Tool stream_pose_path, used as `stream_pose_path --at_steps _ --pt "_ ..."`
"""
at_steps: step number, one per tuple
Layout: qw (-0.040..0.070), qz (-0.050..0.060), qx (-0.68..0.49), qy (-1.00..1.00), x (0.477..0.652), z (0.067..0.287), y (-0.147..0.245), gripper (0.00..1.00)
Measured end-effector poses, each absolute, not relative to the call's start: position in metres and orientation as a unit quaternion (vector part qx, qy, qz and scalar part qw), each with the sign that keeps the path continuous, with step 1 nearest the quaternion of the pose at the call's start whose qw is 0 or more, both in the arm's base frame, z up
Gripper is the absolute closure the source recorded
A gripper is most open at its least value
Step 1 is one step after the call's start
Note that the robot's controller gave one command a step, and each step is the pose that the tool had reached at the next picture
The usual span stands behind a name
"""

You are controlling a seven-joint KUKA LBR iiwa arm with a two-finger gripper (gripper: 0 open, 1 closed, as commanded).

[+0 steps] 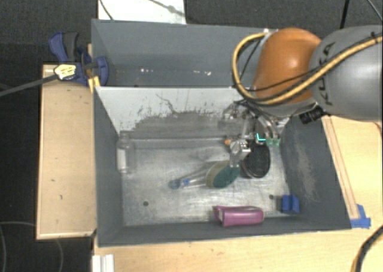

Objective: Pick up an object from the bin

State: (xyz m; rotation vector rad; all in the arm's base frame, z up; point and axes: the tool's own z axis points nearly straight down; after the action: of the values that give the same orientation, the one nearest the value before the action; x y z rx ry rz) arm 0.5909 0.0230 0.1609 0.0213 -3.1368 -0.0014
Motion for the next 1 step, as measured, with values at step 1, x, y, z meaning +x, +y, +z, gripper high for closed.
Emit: stream_pose_path --at_steps 1 --pt "0.006 0.001 0.093 -0.996 0.5566 0.0769 0.0291 0.00"
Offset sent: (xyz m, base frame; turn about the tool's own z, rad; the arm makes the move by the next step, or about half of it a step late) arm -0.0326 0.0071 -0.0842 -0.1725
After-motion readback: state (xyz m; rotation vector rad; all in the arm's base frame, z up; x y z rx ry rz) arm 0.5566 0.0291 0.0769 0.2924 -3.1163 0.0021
